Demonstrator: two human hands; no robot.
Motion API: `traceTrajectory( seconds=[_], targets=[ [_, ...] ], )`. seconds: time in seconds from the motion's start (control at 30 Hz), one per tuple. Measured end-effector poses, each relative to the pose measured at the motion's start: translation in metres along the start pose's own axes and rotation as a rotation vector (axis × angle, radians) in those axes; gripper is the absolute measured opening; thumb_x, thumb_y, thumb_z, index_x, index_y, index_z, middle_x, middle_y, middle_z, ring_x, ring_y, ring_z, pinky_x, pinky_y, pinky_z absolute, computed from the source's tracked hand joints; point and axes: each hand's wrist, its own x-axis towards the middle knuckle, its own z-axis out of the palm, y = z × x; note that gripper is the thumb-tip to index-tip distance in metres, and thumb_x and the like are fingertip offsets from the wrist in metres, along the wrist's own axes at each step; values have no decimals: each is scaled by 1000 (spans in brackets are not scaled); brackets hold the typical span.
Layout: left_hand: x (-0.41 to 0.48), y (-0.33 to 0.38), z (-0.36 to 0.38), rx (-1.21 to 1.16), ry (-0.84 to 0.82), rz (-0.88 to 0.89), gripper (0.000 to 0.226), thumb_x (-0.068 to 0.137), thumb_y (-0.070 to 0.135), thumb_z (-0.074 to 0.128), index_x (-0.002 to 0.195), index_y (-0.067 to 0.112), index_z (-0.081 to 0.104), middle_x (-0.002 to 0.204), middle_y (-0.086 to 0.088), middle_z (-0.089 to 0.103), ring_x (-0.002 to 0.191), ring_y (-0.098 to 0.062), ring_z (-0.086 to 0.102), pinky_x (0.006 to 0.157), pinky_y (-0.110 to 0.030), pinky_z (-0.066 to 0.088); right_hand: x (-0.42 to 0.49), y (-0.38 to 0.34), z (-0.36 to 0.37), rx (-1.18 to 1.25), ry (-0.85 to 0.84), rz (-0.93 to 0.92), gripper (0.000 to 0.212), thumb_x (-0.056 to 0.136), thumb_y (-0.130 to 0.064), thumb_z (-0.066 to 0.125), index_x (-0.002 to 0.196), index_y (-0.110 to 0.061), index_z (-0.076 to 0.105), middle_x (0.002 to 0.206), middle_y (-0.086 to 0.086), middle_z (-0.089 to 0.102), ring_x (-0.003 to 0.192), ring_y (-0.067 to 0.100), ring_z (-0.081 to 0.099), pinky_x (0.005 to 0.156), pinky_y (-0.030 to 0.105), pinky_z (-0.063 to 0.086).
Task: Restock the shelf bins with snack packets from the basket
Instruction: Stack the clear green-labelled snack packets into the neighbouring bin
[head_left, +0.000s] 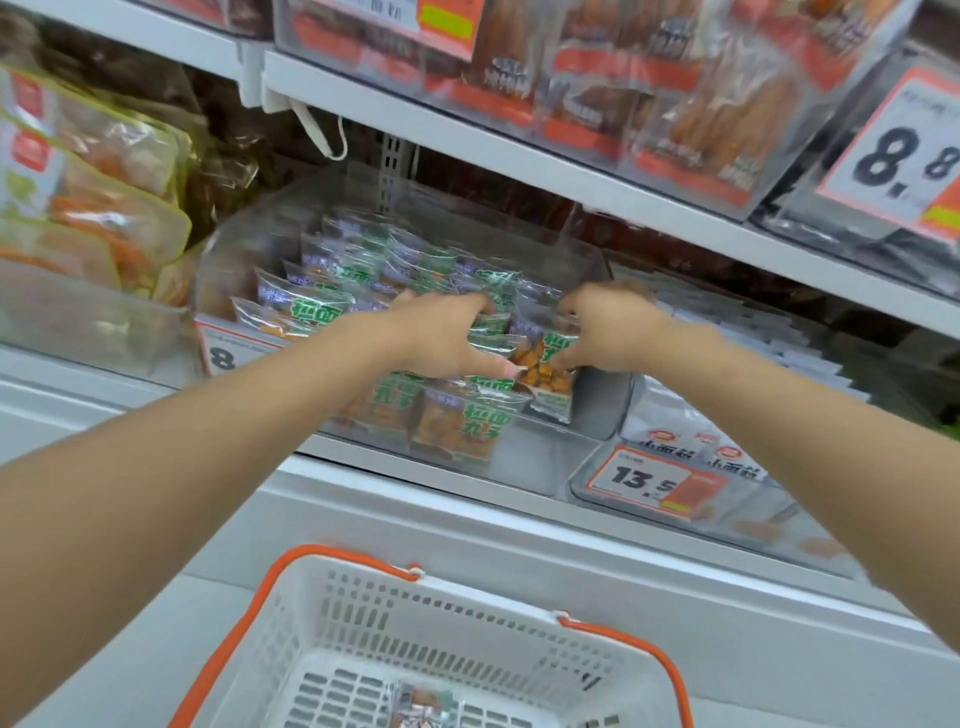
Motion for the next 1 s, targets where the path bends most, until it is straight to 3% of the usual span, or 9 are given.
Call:
traceTrajectory(
  seconds=[0.13,0.3,0.4,0.6,0.83,1.0],
  targets=[
    [-4,-3,10,11,71,14,88,78,78,48,149,31,30,149,1,43,136,-25,39,116,-46,21,9,-10,7,-279,-25,-95,38,82,-46,72,91,-14,55,75,1,51,78,24,46,75,33,31],
    [-7,-5,13,-19,107,26,82,80,76,49,148,33,32,150,3,42,137,-25,37,116,-43,21,11,-10,10,-445,-69,-98,45,79,-50,73,69,-18,44,66,-2,42,76,24,48,74,31,32],
    [-7,-6,13,-29,109,25,83,79,77,49,148,33,33,149,3,44,136,-23,40,116,-43,22,13,-10,10,-367,-54,-111,44,76,-55,73,83,-15,56,68,-1,48,75,24,51,72,32,31],
    [-7,-5,13,-23,111,22,83,79,77,49,148,32,34,149,3,44,136,-24,40,115,-43,23,14,-11,11,-356,8,-88,45,80,-54,71,84,-17,47,67,-4,39,78,24,46,74,31,31],
    [-9,-4,12,-38,109,4,83,80,75,52,148,31,34,149,3,45,136,-24,40,116,-44,22,7,-6,8,-259,22,-78,56,72,-62,74,94,-17,49,71,-2,47,75,23,50,65,30,37],
    [-21,1,11,-239,237,56,73,77,65,65,138,27,50,140,5,54,128,-19,50,108,-45,41,-19,-8,7,23,229,-70,45,82,-44,73,114,-16,57,95,5,63,89,25,56,72,33,44]
  ],
)
